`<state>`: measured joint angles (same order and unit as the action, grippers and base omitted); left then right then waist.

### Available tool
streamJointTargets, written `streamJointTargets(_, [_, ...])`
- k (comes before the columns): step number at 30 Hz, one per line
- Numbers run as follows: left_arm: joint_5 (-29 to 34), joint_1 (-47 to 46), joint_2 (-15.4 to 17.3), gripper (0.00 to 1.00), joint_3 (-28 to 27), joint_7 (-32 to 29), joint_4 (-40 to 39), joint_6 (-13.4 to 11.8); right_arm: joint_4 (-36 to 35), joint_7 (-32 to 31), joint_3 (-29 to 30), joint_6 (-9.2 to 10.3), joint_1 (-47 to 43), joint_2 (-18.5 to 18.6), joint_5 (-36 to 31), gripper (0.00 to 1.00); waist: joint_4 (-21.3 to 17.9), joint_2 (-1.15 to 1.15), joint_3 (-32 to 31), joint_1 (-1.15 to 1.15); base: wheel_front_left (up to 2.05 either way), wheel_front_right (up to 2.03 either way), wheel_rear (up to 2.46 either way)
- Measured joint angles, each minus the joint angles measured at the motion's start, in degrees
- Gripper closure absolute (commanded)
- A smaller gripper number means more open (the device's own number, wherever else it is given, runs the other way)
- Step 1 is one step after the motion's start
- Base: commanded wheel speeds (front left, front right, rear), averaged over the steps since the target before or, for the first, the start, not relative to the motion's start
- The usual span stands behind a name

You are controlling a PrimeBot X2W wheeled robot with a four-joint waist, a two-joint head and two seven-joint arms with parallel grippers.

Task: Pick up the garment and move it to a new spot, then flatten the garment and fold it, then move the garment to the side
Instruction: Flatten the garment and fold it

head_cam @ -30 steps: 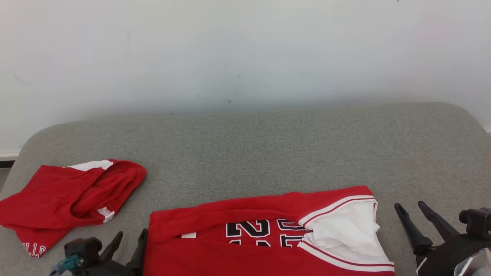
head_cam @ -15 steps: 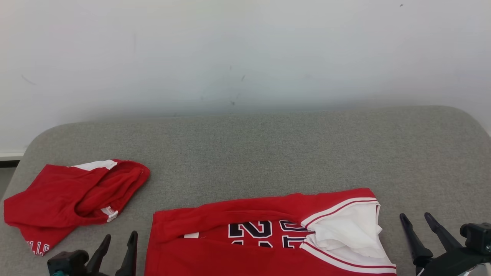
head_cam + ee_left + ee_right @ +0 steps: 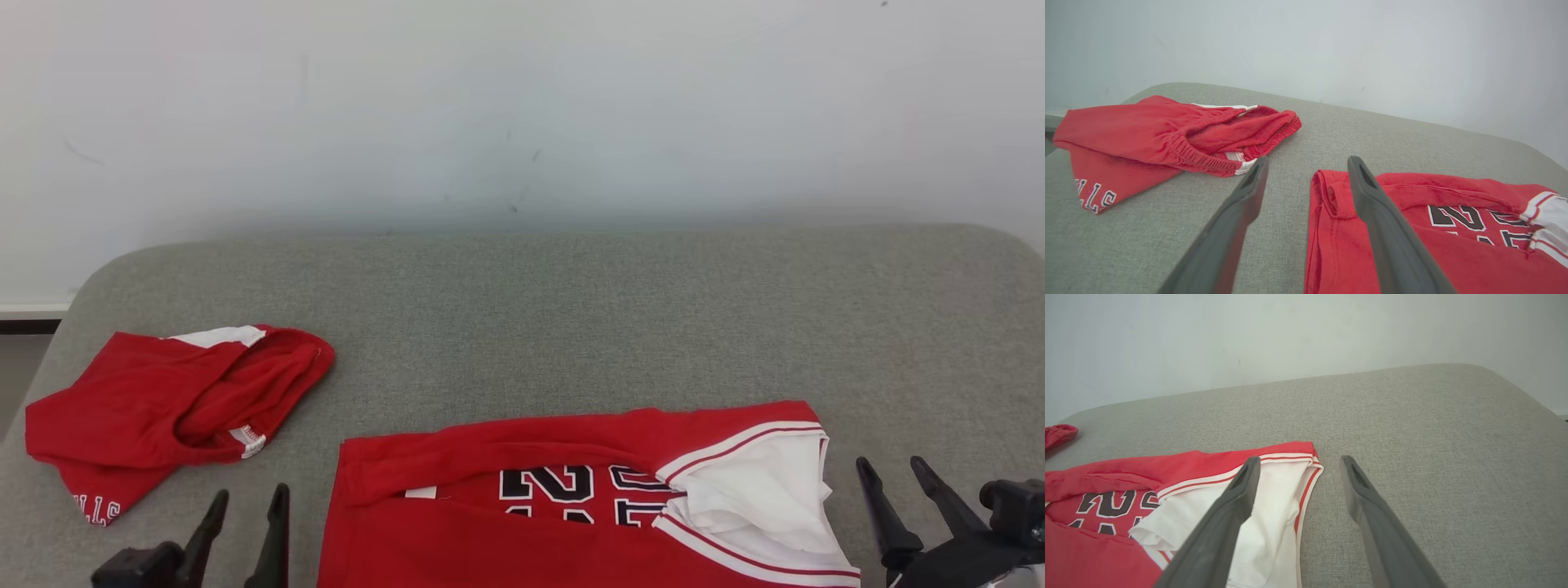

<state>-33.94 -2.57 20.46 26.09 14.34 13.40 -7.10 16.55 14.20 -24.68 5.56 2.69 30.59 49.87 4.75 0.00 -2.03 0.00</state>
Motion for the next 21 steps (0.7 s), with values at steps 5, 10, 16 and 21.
streamJointTargets(5, [2.23,1.98,-1.10,0.00,-3.39,0.00,-1.16,0.00,0.00,0.01,-0.37,0.43,0.26,-0.97,-1.40,0.00,0.41,0.00,0.16,0.00,0.00,0.00,0.00])
streamJointTargets(10, [4.67,2.58,-2.54,0.00,-5.36,0.00,-2.22,0.00,1.83,-0.69,-0.71,0.57,1.37,-1.05,-1.85,0.00,0.59,0.00,0.17,0.00,0.00,0.00,0.00])
streamJointTargets(16, [7.27,3.31,-4.07,0.00,-6.02,0.00,-3.71,0.00,6.62,-9.05,-2.34,0.64,5.16,-0.75,-0.46,0.00,1.38,0.00,0.32,0.00,0.00,0.00,0.00])
streamJointTargets(21, [8.04,3.33,-4.44,0.00,-6.10,0.00,-4.41,0.00,9.04,-14.02,-3.44,0.75,7.26,-1.32,0.68,0.00,2.08,0.00,0.50,0.00,0.00,0.00,0.00])
